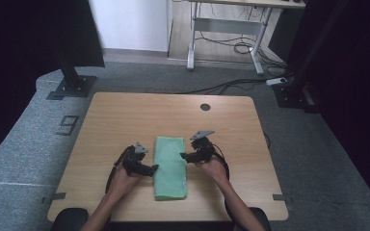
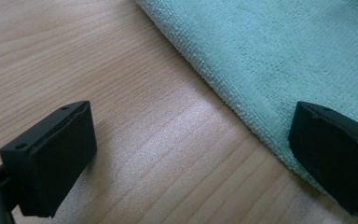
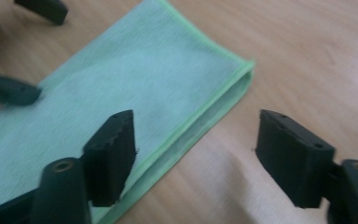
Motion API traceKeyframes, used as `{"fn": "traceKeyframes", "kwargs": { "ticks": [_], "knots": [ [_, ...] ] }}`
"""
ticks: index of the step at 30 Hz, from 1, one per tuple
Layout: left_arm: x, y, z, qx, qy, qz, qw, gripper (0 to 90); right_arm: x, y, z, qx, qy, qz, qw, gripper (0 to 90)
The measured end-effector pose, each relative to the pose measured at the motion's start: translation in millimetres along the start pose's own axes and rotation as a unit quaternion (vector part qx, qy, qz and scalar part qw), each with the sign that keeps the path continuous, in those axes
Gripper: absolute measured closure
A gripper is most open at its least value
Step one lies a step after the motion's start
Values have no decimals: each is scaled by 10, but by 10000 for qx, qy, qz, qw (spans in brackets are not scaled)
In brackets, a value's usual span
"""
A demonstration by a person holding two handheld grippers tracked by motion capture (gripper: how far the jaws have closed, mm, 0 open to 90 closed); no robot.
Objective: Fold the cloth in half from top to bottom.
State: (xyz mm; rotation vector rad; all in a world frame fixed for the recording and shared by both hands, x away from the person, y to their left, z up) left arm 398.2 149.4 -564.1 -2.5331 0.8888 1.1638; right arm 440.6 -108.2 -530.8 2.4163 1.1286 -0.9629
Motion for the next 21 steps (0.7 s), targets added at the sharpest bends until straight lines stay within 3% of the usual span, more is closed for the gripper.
{"fn": "traceKeyframes", "kwargs": {
  "ticks": [9, 21],
  "knots": [
    [1, 1, -1, -4, 9, -3, 10000, 7, 191, 183, -165, 72, -82, 39, 9999, 492],
    [-1, -1, -1, 4, -5, -2, 10000, 7, 460, 312, -308, 61, -323, 59, 9994, 557]
  ]
}}
Point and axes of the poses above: each handheld gripper's, and its own axes: x roughly forward along the jaws, z roughly out of its underside, y roughly to its right, the point moved 2 cm from there along x, roughly forward along the jaws, and after that the axes turned 3 degrees about -x, right-handed, at the moved point
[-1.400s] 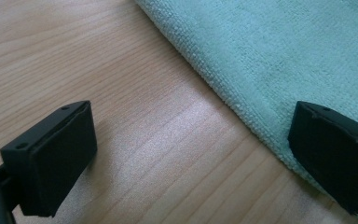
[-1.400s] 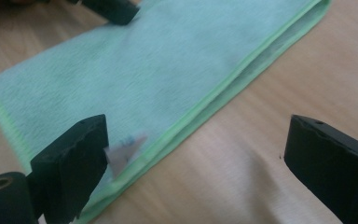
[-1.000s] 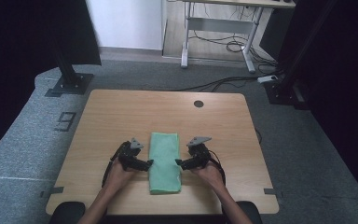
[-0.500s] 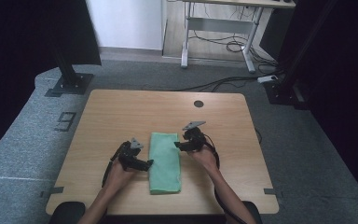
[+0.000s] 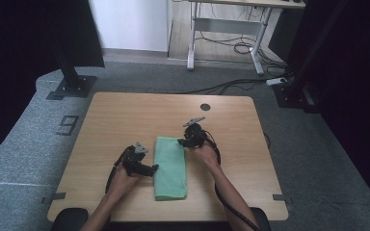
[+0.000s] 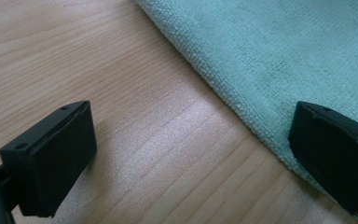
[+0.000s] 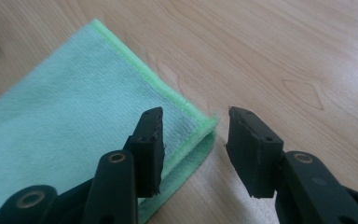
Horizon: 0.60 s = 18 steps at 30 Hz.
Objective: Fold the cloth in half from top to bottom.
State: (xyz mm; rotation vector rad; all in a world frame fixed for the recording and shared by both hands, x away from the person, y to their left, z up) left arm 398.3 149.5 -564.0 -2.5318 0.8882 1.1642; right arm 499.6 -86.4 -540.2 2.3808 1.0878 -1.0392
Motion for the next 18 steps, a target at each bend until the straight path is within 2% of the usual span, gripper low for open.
{"fn": "traceKeyframes", "kwargs": {
  "ticks": [4, 7, 10, 14, 18],
  "knots": [
    [-1, -1, 0, 4, -5, 0, 10000, 7, 95, 27, 30, -18, -154, 14, 9999, 559],
    [0, 0, 0, 1, 0, -1, 10000, 7, 114, 43, 52, 11, -95, -108, 9999, 601],
    [0, -2, 0, 6, -1, 4, 10000, 7, 112, 31, 54, -43, -85, -218, 9997, 690],
    [0, -3, -1, 8, 5, 15, 10000, 7, 113, 21, 54, 95, -96, -383, 9992, 806],
    [1, -2, 0, 8, 4, 11, 10000, 7, 112, 3, 55, 109, -81, -375, 9992, 837]
  ]
}}
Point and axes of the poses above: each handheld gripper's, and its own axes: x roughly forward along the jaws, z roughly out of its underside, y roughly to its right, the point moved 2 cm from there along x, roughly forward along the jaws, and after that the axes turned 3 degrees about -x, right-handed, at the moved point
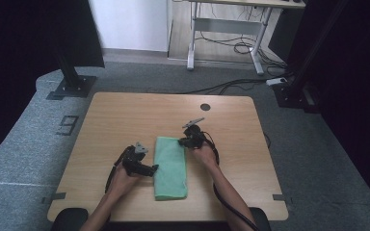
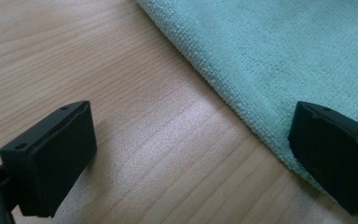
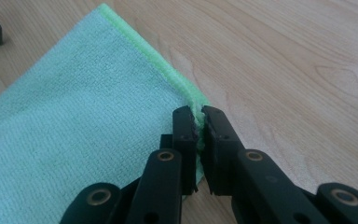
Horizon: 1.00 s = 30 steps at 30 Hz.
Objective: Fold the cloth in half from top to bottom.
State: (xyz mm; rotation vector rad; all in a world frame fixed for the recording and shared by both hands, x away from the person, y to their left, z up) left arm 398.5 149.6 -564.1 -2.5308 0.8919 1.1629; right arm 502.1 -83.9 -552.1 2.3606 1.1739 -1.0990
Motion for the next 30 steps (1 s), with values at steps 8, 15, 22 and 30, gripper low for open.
{"fn": "traceKeyframes", "kwargs": {
  "ticks": [8, 15, 22, 30],
  "knots": [
    [-2, 5, 2, -24, -1, -23, 10000, 7, -82, -88, -60, -253, -63, 246, 9994, 842],
    [-3, 8, 3, -40, 12, -27, 10000, 8, -297, -140, -160, -440, 216, 222, 9986, 841],
    [-80, 55, -5, 28, 94, 31, 9999, 37, -408, -166, -196, -557, 353, 238, 9975, 840],
    [-43, 100, 35, -1, -7, 22, 10000, 36, -505, -180, -219, -571, 432, 214, 9972, 839]
  ]
}}
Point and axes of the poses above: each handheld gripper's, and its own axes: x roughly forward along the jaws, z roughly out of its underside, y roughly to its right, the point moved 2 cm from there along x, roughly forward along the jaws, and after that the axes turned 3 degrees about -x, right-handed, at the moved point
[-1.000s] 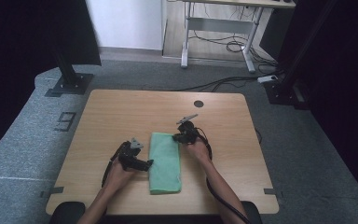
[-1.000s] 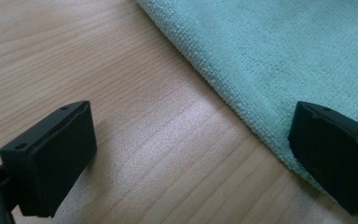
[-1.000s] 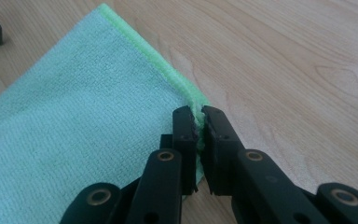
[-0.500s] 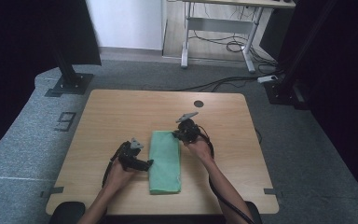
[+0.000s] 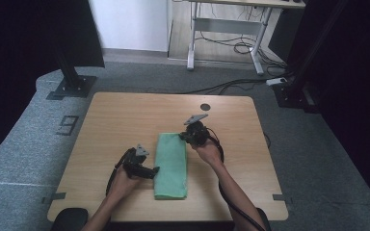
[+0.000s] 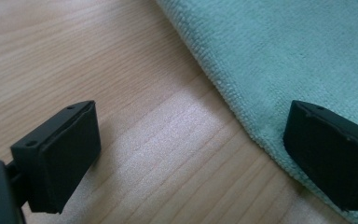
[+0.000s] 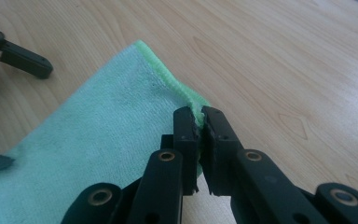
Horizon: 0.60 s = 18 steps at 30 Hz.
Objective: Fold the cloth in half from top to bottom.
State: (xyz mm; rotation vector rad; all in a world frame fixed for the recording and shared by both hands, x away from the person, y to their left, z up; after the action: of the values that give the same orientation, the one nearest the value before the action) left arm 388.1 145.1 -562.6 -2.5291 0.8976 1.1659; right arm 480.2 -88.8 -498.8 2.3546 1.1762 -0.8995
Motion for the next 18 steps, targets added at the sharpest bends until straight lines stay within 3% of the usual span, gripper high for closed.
{"fn": "traceKeyframes", "kwargs": {
  "ticks": [18],
  "knots": [
    [12, -2, 6, -30, 24, -44, 10000, 14, -537, -337, 25, -373, 392, -327, 9980, 844]
  ]
}}
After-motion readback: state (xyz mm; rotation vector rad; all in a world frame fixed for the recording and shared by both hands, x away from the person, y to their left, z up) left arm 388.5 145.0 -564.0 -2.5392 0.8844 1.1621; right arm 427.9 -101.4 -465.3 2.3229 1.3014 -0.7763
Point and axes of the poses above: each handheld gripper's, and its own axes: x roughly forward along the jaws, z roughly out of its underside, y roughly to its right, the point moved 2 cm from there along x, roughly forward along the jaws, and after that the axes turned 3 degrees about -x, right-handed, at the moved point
